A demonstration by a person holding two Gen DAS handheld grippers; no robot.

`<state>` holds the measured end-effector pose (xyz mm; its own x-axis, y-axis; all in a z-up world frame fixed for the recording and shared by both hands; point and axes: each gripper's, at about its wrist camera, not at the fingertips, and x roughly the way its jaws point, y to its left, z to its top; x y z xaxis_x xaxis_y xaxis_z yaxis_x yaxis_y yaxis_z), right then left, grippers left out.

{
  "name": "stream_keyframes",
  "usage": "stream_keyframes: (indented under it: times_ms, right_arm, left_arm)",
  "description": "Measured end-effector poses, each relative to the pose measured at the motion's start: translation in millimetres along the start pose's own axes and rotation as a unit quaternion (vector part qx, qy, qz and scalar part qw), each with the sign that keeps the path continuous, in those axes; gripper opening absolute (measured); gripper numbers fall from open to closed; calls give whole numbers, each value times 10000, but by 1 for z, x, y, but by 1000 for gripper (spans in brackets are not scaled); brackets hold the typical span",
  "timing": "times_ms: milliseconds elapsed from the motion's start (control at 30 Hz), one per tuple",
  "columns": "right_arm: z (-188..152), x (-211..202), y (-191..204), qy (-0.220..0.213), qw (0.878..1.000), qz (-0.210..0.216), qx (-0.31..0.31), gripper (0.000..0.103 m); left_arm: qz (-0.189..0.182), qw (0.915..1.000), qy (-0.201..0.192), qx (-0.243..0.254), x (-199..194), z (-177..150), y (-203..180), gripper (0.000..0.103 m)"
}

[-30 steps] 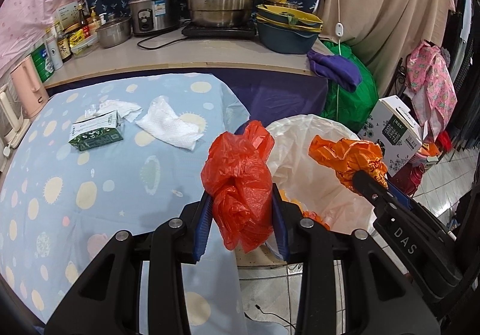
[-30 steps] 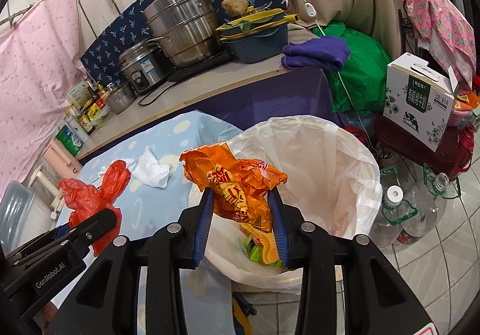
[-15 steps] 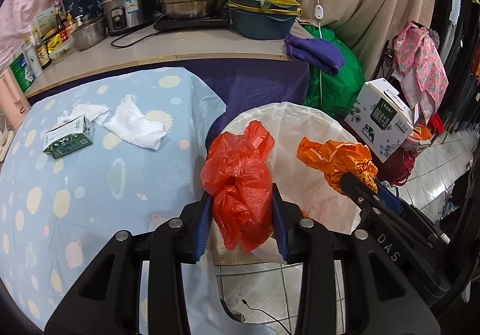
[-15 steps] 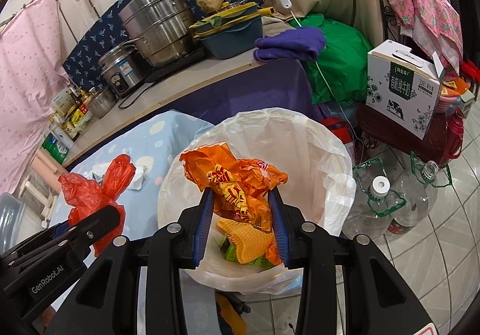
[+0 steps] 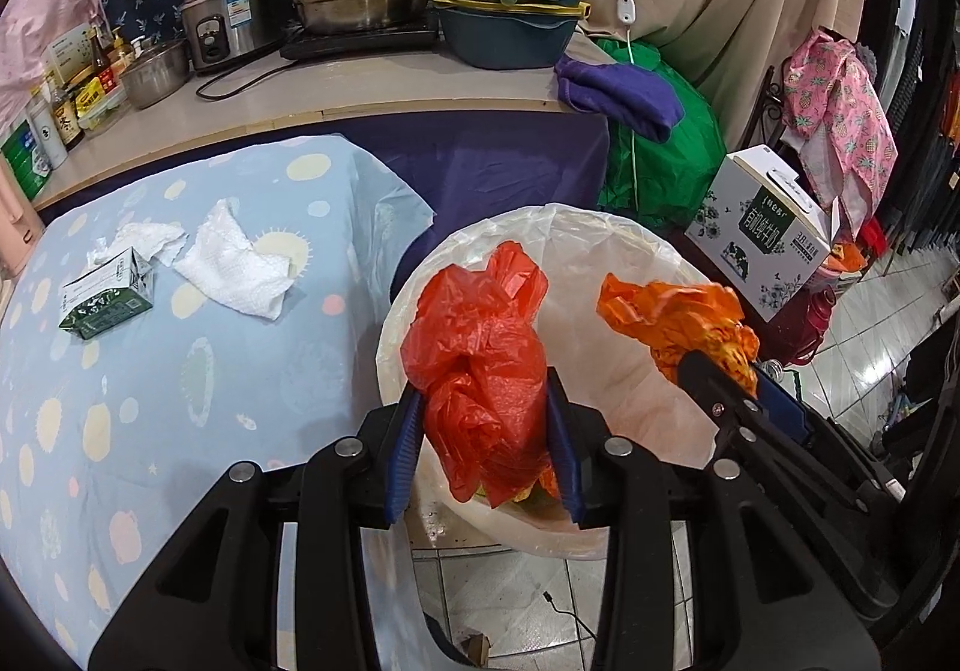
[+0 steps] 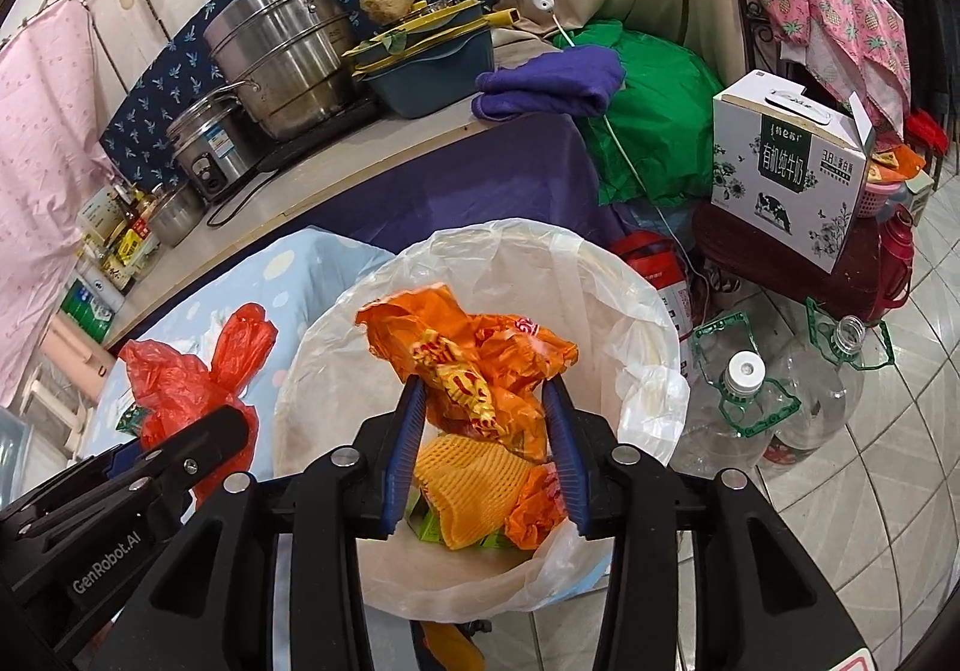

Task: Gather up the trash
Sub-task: 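Carry red bag and snack wrapper over the bin and open both tools to drop them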

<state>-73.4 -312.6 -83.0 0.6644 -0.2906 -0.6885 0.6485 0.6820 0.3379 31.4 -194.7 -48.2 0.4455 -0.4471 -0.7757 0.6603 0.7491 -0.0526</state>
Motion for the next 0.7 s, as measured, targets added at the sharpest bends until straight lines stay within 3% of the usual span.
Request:
stream_keyframes:
  times_ms: [133, 367, 700]
  right_arm:
    - [3, -1, 0, -50, 10000, -16, 37, 50]
    - [4, -2, -4, -80, 9999, -26, 138, 52]
    - [4, -7, 0, -136, 9999, -22, 95, 55]
  left_arm:
    - [53, 10000, 0, 33, 4, 1, -2, 41]
    - [132, 9999, -19, -82, 5, 3, 4, 63]
    - [156, 9998, -90, -121, 0, 4, 8, 64]
